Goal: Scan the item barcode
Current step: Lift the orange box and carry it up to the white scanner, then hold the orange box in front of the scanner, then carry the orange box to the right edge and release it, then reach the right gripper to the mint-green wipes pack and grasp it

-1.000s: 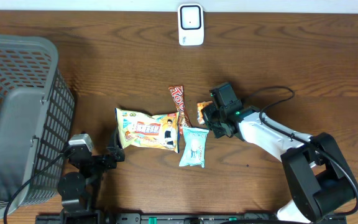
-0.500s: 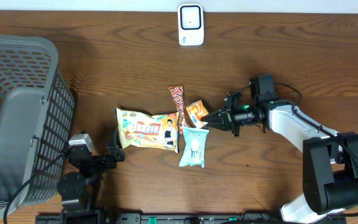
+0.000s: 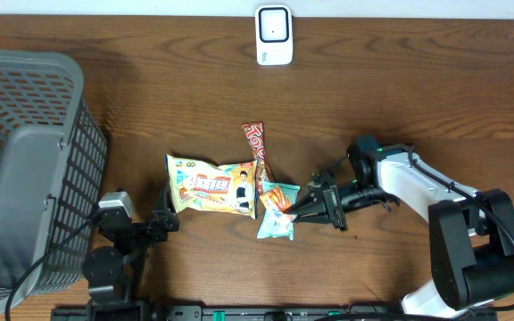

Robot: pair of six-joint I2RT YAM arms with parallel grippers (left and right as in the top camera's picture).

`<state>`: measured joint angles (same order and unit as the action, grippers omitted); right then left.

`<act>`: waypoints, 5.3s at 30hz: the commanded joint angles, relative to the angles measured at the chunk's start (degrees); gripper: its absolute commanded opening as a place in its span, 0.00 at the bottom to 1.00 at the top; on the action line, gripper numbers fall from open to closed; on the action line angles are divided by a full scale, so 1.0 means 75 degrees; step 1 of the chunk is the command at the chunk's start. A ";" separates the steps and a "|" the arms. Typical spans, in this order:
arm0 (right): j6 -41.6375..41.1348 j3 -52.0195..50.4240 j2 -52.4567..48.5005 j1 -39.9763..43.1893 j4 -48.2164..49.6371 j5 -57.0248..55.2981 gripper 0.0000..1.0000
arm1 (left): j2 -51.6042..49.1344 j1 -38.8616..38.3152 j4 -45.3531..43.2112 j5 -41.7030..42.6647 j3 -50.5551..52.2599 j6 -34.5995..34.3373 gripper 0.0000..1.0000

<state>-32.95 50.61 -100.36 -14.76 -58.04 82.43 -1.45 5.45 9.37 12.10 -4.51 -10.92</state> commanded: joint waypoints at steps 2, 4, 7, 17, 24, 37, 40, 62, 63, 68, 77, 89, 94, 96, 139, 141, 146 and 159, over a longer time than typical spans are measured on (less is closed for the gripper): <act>0.2460 -0.0006 0.0152 -0.0082 -0.0950 0.0277 0.02 | 0.0006 -0.0023 0.0064 0.0044 0.0187 -0.0070 0.98; 0.3031 -0.0006 0.0152 -0.0082 -0.1215 0.0254 0.01 | 0.0006 -0.0023 0.0064 0.0044 0.0187 -0.0070 0.98; 0.3398 -0.0006 0.0152 -0.0093 -0.1262 0.0254 0.01 | 0.0006 -0.0023 0.0064 0.0044 0.0187 -0.0070 0.98; 0.2226 0.0003 0.0152 0.0221 0.3739 -0.1177 0.01 | 0.0006 -0.0023 0.0064 0.0044 0.0187 -0.0070 0.98; 0.0580 0.0003 0.0152 0.0154 0.9002 -0.4532 0.01 | 0.0006 -0.0023 0.0064 0.0044 0.0187 -0.0070 0.98; 0.2320 0.0417 -0.0731 -0.0029 1.3030 -1.0150 0.01 | 0.0006 -0.0023 0.0064 0.0044 0.0187 -0.0070 0.98; 0.2597 0.1405 -0.1580 -0.0035 1.3024 -1.0147 0.01 | 0.0006 -0.0023 0.0064 0.0044 0.0187 -0.0070 0.98; 0.4639 0.7242 -0.5409 -0.0618 1.0541 -1.0520 0.01 | 0.0006 -0.0023 0.0064 0.0044 0.0187 -0.0070 0.98; 0.4639 0.7242 -0.5426 -0.0618 1.0535 -1.0523 0.01 | 0.0006 -0.0023 0.0064 0.0044 0.0187 -0.0070 0.98; 0.4558 0.7242 -0.5176 -0.0615 1.0034 -1.0553 0.01 | 0.0006 -0.0023 0.0064 0.0044 0.0187 -0.0070 0.98; 0.3969 0.7242 -0.2725 -0.0396 0.5622 -1.2324 0.01 | 0.0006 -0.0023 0.0064 0.0044 0.0187 -0.0070 0.98; -0.0504 0.7233 -0.0466 0.0612 -0.2250 -1.7555 0.01 | 0.0006 -0.0023 0.0064 0.0044 0.0187 -0.0070 0.98; -0.3520 0.6697 -0.0493 0.1550 -0.4028 -1.8235 0.02 | 0.0006 -0.0023 0.0064 0.0044 0.0187 -0.0070 0.98; -0.4756 0.6070 -0.0493 0.2104 -0.3990 -1.8380 0.02 | 0.0006 -0.0023 0.0064 0.0044 0.0187 -0.0070 0.98; -0.1737 0.1250 0.4278 0.3748 0.5391 -0.6819 0.99 | 0.0006 -0.0023 0.0064 0.0044 0.0187 -0.0070 0.98; -0.1550 0.1250 0.4243 0.2888 0.4607 -0.7160 0.99 | 0.0006 -0.0023 0.0064 0.0044 0.0187 -0.0070 0.98; -0.0676 0.1247 0.3826 0.0111 0.3351 -0.9116 0.99 | 0.0006 -0.0023 0.0064 0.0044 0.0187 -0.0070 0.98; 0.0070 0.1291 0.0227 -0.4660 0.3500 -1.2042 0.98 | 0.0006 -0.0023 0.0064 0.0044 0.0187 -0.0070 0.98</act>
<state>-32.58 59.92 -94.91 -46.98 -30.94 2.57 -1.56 5.45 9.23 12.10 -4.45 -10.92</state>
